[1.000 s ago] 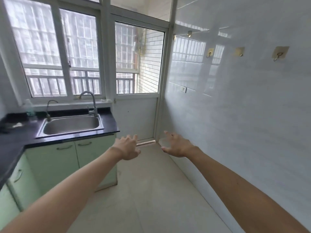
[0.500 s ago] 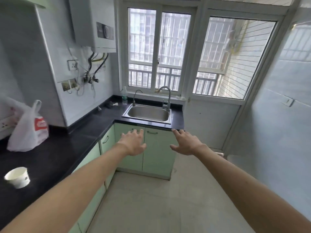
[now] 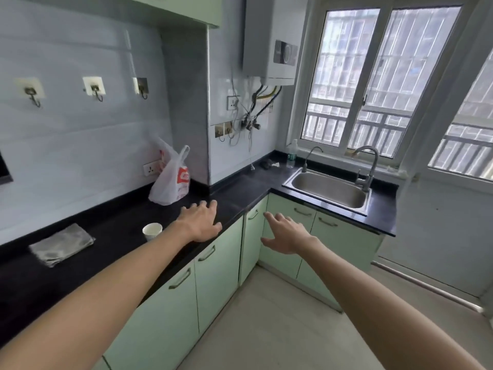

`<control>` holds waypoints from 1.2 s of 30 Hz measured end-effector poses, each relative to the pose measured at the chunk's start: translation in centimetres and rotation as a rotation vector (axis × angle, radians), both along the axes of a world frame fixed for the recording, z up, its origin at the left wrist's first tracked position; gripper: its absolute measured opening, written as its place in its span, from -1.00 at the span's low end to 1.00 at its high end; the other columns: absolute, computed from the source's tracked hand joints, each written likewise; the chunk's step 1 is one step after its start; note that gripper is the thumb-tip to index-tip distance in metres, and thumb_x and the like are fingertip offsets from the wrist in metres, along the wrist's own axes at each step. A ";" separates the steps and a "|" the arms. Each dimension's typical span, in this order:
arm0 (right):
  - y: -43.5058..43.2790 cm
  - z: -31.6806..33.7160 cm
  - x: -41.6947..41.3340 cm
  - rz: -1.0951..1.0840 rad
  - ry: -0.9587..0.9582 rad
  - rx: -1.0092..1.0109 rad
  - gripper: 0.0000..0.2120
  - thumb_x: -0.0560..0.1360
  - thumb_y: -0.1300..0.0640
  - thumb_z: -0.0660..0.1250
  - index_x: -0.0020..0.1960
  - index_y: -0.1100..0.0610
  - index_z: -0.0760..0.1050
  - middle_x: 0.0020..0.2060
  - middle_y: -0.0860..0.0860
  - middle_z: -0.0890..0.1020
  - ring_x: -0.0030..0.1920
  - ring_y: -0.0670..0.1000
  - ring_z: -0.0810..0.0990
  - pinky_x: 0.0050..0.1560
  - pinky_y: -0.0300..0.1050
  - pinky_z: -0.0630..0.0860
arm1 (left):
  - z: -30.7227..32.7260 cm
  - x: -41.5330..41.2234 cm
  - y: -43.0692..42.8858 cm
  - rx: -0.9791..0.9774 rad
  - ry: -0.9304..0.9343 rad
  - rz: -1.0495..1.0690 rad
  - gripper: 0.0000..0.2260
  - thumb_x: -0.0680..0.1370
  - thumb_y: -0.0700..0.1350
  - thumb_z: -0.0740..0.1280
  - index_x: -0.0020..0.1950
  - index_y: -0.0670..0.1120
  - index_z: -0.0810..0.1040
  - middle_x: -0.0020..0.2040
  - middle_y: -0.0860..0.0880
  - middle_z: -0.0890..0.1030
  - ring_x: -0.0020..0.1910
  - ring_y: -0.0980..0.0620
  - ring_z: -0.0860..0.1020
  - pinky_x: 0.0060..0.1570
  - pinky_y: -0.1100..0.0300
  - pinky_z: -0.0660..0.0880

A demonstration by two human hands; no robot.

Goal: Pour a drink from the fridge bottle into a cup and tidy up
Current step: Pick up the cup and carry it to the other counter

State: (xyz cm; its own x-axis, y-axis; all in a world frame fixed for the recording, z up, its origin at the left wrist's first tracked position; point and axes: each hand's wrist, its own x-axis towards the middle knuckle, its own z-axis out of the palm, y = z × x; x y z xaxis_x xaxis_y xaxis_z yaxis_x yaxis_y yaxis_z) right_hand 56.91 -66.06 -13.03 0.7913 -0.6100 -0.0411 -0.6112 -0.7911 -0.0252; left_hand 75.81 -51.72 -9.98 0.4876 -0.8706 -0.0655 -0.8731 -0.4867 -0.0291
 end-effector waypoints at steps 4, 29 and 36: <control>0.2 -0.1 4.4 0.049 0.017 0.004 -0.23 0.55 -0.20 0.25 0.58 0.03 -0.05 0.42 0.14 0.33 0.38 0.19 0.36 0.22 0.21 0.47 | -0.8 3.7 1.0 -0.006 0.028 0.053 -0.36 0.62 0.15 0.15 0.59 -0.11 0.05 0.51 -0.22 0.29 0.45 -0.22 0.33 0.37 -0.19 0.31; 2.6 -2.6 32.5 0.319 0.040 0.047 -0.27 0.54 -0.25 0.19 0.57 0.01 -0.02 0.34 0.12 0.39 0.30 0.20 0.42 0.14 0.18 0.50 | -7.3 27.2 11.2 0.025 0.135 0.384 -0.37 0.62 0.19 0.11 0.58 -0.12 0.07 0.47 -0.19 0.35 0.38 -0.20 0.41 0.33 -0.14 0.38; 2.4 -5.6 36.4 0.372 0.061 0.104 -0.27 0.54 -0.25 0.20 0.57 0.01 -0.01 0.34 0.11 0.39 0.31 0.20 0.41 0.16 0.19 0.49 | -11.0 29.1 11.7 0.062 0.189 0.429 -0.39 0.62 0.17 0.11 0.56 -0.13 0.09 0.42 -0.17 0.40 0.35 -0.18 0.44 0.20 -0.07 0.46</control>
State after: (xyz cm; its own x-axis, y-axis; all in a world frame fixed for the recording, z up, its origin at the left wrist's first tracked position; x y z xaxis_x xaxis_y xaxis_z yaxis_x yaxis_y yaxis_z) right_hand 93.34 -63.69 -18.64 0.9517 -0.2725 -0.1412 -0.2864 -0.9539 -0.0894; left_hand 104.95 -39.97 -20.95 0.7767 -0.5850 -0.2336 -0.5865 -0.8069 0.0705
